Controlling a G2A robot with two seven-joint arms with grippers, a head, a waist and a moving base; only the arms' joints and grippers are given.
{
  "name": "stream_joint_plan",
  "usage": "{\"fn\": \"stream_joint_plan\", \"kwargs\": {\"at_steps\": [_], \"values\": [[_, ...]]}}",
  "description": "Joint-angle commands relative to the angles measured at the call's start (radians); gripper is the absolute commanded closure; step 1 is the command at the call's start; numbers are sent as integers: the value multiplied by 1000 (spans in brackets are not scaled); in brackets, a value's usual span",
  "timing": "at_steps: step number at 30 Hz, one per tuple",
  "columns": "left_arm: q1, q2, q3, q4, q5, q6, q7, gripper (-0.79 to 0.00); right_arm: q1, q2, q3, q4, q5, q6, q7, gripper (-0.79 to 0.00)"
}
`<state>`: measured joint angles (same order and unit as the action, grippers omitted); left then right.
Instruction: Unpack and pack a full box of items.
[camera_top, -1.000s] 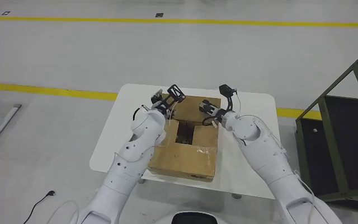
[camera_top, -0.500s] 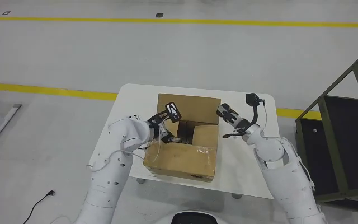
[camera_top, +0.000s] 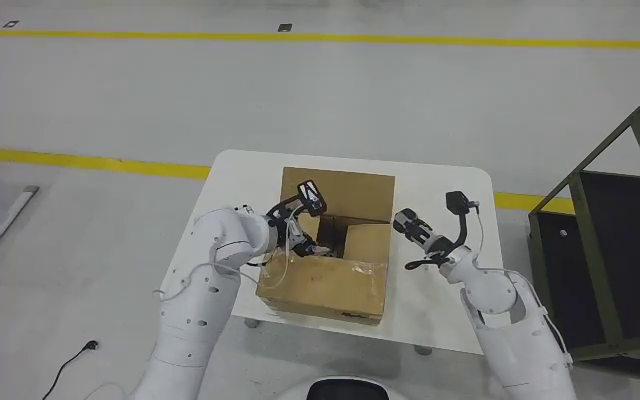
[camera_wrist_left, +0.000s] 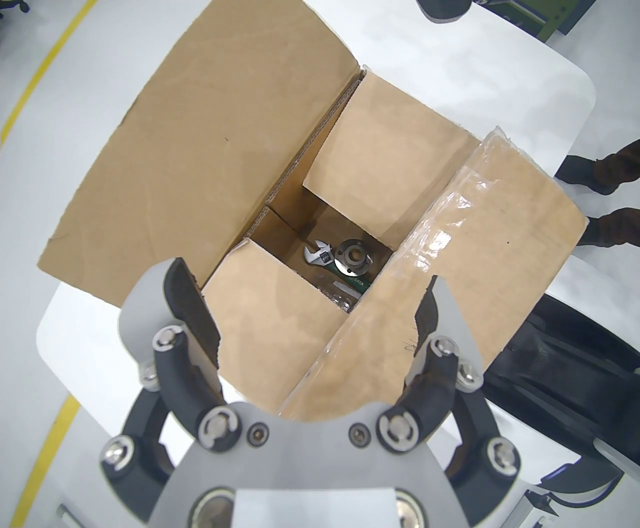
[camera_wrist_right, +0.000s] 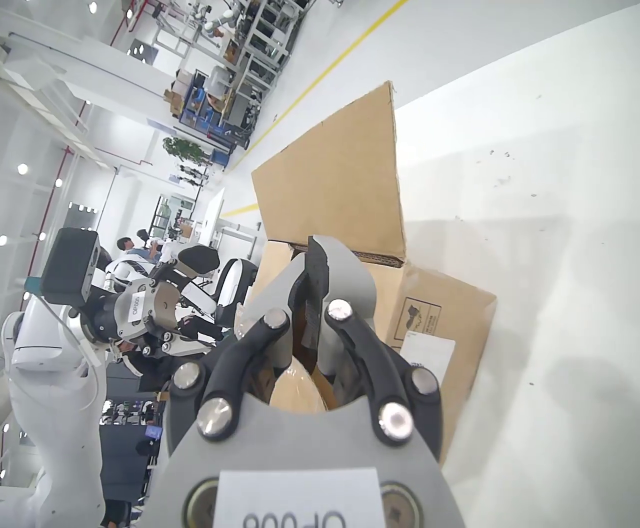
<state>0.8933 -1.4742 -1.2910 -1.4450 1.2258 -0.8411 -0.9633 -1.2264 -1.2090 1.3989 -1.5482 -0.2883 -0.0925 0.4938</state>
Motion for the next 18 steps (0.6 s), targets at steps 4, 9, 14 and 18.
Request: {"fn": "stream_joint_plan", "kwargs": {"at_steps": [4,9,14,18], "values": [[-50,2,82,111,-227,52,-68,-785,3,1,4,12,9,-5,-4,0],[-173,22,227,226,-499,176,-192,-785,-14,5,24,12,13,-11,-12,0],[-305,59,412,307,-638,235,-251,-785,-37,9,43,-3,16,-10,-21,0],[-384,80,538,378,-703,230,-246,-785,-55,10,49,-11,19,-13,-30,0]]}}
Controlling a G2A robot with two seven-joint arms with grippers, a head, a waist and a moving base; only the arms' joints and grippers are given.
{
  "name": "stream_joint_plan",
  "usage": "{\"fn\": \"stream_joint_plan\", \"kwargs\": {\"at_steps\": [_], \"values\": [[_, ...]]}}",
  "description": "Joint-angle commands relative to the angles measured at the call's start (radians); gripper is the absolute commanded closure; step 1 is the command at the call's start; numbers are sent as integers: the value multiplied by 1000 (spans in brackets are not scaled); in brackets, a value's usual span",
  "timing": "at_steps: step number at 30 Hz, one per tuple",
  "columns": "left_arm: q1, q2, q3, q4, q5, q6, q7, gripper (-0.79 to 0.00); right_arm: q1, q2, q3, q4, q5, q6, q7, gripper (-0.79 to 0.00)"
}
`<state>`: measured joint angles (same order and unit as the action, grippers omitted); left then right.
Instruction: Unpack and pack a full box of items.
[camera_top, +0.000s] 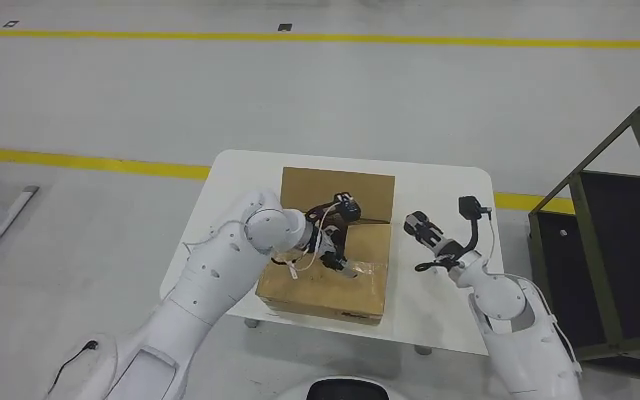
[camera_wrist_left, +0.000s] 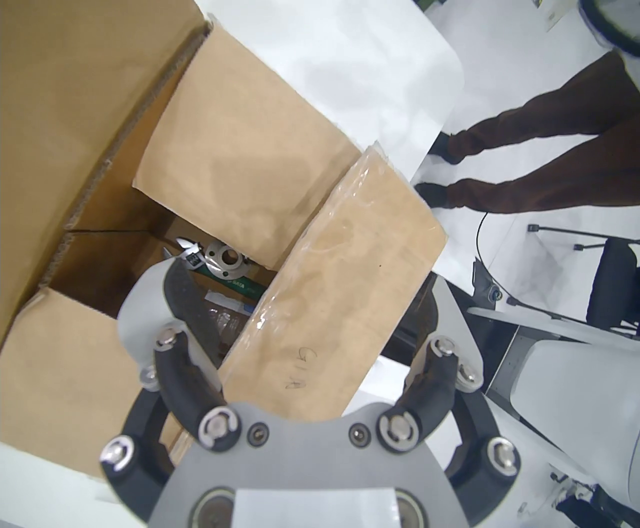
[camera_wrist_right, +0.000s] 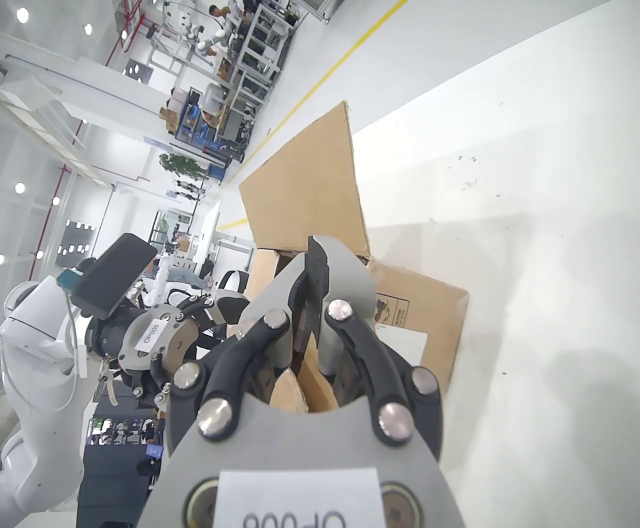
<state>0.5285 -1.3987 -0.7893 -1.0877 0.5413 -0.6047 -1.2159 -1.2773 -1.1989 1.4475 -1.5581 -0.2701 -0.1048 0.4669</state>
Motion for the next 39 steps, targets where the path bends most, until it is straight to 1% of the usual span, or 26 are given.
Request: {"fn": "stream_joint_plan", "kwargs": {"at_steps": [1,4,6,11,16,18,21,30,34,36,39], "values": [[-35,8,65,35,-25,-13,13,-785,-8,1,2,-1,1,0,-5,0],[-72,13,131,87,-28,-35,36,-785,-17,1,4,-1,5,-2,-10,0],[-88,12,160,124,-46,-45,45,-785,-22,2,5,-2,7,-1,-13,0],[-120,1,217,188,-64,-66,66,-785,-31,3,8,3,7,1,-17,0],[-147,-14,267,229,-120,-82,83,-785,-28,3,-2,28,0,15,-18,0],[-160,-19,291,238,-140,-92,92,-785,-25,2,-10,47,-9,26,-22,0],[-181,-25,327,252,-186,-94,94,-785,-24,0,-15,81,18,12,-36,0],[-227,-31,447,294,-243,-104,105,-785,-25,-4,-39,143,13,7,-48,0],[-246,-32,499,296,-279,-113,114,-785,-14,-9,-71,175,20,5,-42,0],[-255,-30,538,286,-293,-112,112,-785,-5,-13,-93,197,21,6,-37,0],[-276,-23,591,269,-351,-126,126,-785,16,-21,-130,238,26,7,-42,0]]}}
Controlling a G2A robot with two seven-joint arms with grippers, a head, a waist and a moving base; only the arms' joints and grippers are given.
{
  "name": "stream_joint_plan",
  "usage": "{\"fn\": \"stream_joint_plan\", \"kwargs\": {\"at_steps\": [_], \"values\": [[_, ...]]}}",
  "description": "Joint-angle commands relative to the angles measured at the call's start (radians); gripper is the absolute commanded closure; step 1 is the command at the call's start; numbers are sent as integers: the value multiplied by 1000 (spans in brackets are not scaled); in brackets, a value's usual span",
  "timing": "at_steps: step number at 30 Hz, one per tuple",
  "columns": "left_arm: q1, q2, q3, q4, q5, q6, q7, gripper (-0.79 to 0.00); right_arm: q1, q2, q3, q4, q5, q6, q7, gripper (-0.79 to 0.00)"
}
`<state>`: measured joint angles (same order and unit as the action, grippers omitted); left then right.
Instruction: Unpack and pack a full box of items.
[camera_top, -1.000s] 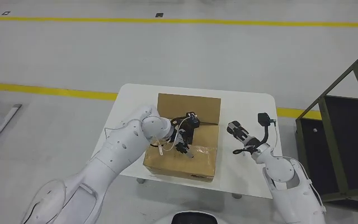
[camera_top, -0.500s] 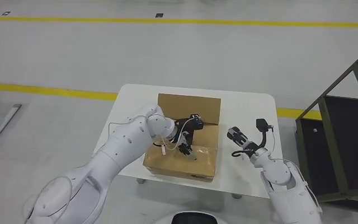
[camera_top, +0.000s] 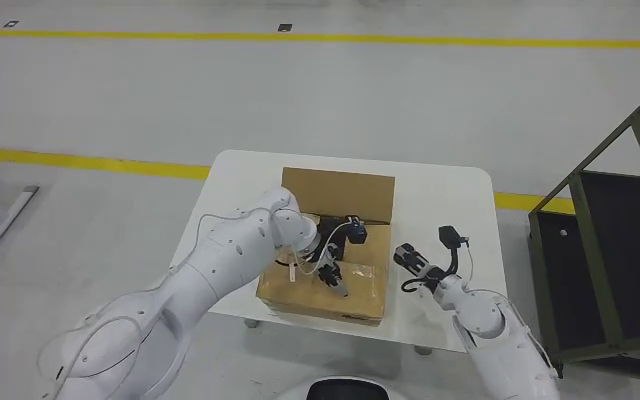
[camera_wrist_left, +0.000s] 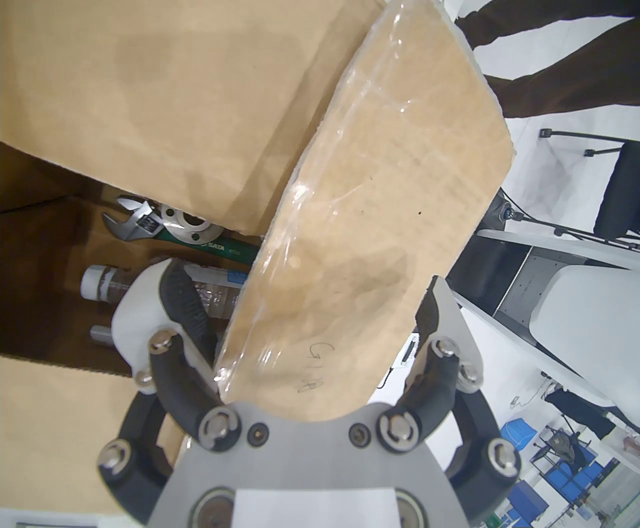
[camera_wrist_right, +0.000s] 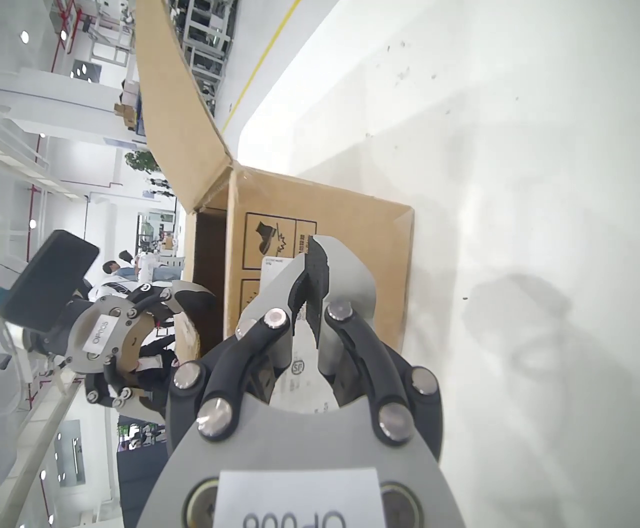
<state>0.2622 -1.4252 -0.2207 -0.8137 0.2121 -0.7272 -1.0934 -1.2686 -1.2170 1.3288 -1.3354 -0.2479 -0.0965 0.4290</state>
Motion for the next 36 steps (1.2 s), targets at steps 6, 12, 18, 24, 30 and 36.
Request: {"fn": "stream_joint_plan", "kwargs": {"at_steps": [6,12,18,24,30,36], "values": [[-31,25,51,-56,-70,-4,4,-785,39,-13,-48,67,17,-10,-26,0],[-28,49,51,-105,-61,16,-16,-323,51,-15,-49,80,17,-13,-31,0],[-22,70,51,-154,-53,30,-30,0,52,-15,-46,75,18,-9,-33,0],[-23,87,51,-182,-45,34,-34,0,57,-15,-47,73,17,-4,-33,0],[-35,101,51,-194,-41,15,-15,0,57,-14,-38,70,19,-5,-32,0],[-73,119,51,-201,-54,-18,18,0,57,-12,-22,61,25,-6,-32,0]]}}
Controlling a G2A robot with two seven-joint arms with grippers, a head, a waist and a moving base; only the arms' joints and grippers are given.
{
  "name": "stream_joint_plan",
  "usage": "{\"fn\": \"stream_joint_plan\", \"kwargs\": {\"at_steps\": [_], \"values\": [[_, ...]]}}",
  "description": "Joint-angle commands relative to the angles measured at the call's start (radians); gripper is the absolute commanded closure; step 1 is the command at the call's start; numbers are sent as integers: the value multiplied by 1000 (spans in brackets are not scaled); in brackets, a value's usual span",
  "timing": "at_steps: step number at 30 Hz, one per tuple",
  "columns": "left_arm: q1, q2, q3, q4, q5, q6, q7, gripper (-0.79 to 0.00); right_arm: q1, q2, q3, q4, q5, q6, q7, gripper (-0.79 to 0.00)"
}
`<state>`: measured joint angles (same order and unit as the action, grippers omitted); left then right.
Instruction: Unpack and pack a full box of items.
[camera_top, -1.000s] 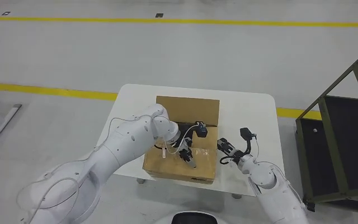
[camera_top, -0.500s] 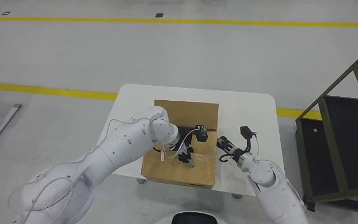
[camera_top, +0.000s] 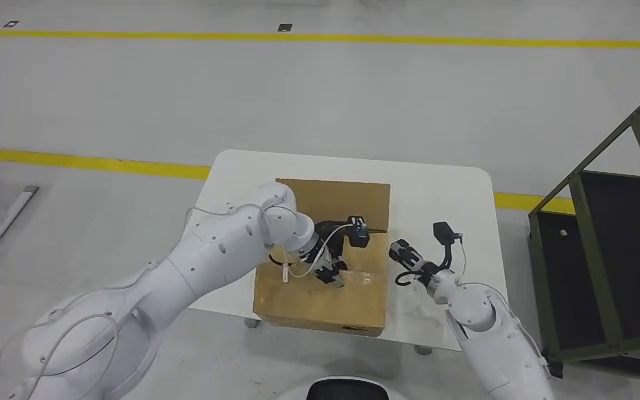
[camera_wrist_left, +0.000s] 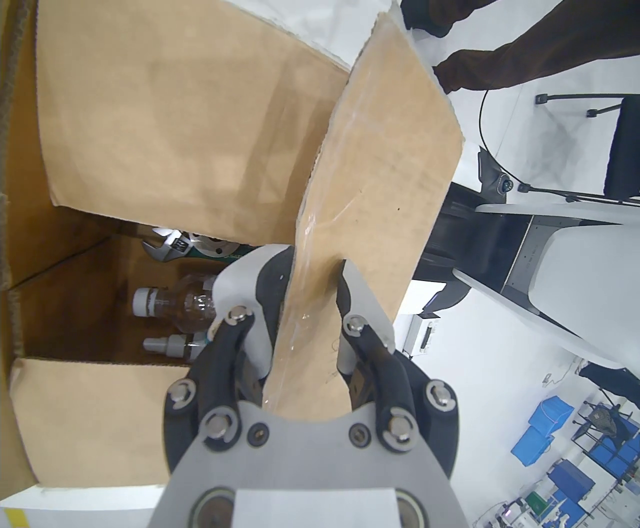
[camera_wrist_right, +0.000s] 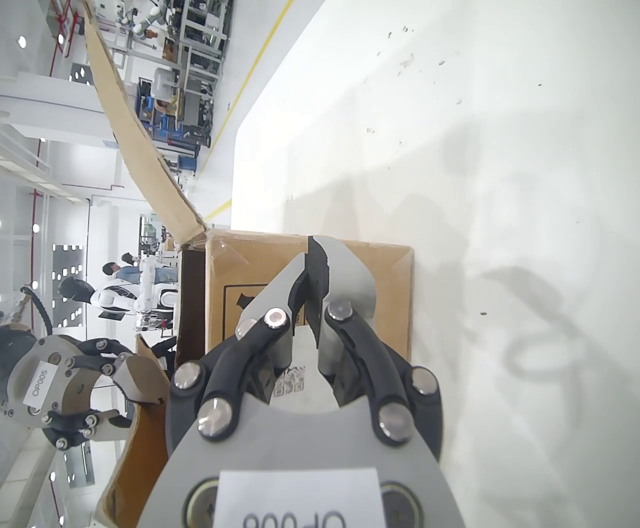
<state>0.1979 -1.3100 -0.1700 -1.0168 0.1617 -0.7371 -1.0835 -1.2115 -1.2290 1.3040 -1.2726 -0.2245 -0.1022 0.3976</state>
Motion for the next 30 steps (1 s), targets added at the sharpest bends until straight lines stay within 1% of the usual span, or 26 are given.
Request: {"fn": "stream_joint_plan", "kwargs": {"at_steps": [1,5,10,13,16,17,18,19,20,21,30], "values": [[-21,6,0,7,-6,-14,15,0,0,1,5,-6,1,0,0,0],[-53,13,0,40,-52,-35,35,0,-2,4,21,-26,0,0,-4,0],[-71,10,-10,85,-97,-43,43,0,-10,7,41,-64,6,-8,-17,0],[-74,8,-13,85,-117,-40,40,0,-22,9,60,-98,17,-18,-23,0],[-79,14,-10,65,-138,-29,29,0,-38,14,85,-140,22,-27,-16,0],[-79,17,-9,56,-148,-23,24,-86,-42,16,93,-154,22,-27,-11,0],[-79,20,-6,43,-159,-18,18,-372,-45,18,100,-169,22,-29,-9,0],[-81,25,-2,26,-166,-13,14,-483,-49,19,107,-181,25,-30,-6,0],[-82,31,0,11,-174,-10,10,-742,-52,20,115,-193,28,-31,-3,0],[-81,37,0,1,-189,-6,6,-785,-55,21,121,-204,33,-33,-1,0],[-48,108,0,-168,-277,41,-41,-785,-67,29,157,-289,58,-51,46,0]]}}
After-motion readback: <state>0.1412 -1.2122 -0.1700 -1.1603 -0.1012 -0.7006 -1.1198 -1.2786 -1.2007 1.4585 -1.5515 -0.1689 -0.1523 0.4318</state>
